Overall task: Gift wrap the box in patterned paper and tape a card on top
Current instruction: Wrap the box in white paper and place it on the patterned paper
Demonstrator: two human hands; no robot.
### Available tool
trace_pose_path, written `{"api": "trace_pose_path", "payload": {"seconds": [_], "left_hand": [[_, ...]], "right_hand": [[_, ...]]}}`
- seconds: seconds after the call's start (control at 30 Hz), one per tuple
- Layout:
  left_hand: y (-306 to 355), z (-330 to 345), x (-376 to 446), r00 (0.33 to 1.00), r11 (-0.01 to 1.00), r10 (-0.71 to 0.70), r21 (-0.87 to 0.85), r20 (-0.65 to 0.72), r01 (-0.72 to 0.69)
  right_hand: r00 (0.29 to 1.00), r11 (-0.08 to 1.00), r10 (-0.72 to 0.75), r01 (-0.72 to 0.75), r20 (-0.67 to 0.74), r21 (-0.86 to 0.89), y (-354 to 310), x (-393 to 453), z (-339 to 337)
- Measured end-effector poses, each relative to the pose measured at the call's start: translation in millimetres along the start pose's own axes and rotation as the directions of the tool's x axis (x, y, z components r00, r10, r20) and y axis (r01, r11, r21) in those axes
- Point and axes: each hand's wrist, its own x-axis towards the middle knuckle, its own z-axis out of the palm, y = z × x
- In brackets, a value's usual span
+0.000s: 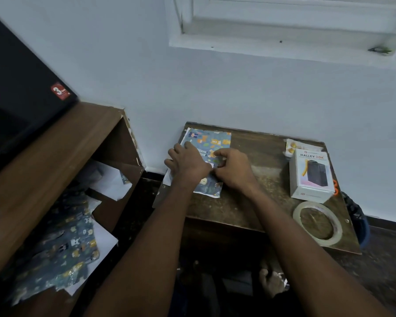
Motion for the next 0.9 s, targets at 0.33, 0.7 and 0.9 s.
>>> {"api": "trace_pose_path", "payload": {"seconds": [0.33, 0.7, 0.9], "left_hand": [[-4, -36, 2, 0.971, 0.979, 0.011, -0.197, -0.239, -0.059], [24, -36, -20, 0.93, 0.644, 0.29, -0.765, 0.225, -0.015], [36, -10, -22, 0.876, 0.734, 0.474, -0.589, 0.087, -0.339]], "right_hand": [[0.999, 0.99, 0.05, -0.052, 0.02, 0.134, 10, 0, -11], [0.966, 0.709, 0.107, -0.241, 0.237, 0.663, -12, -14, -47], [0.95, 0.682, 0.28, -0.299, 0.14, 0.668, 2, -12, -67]]}}
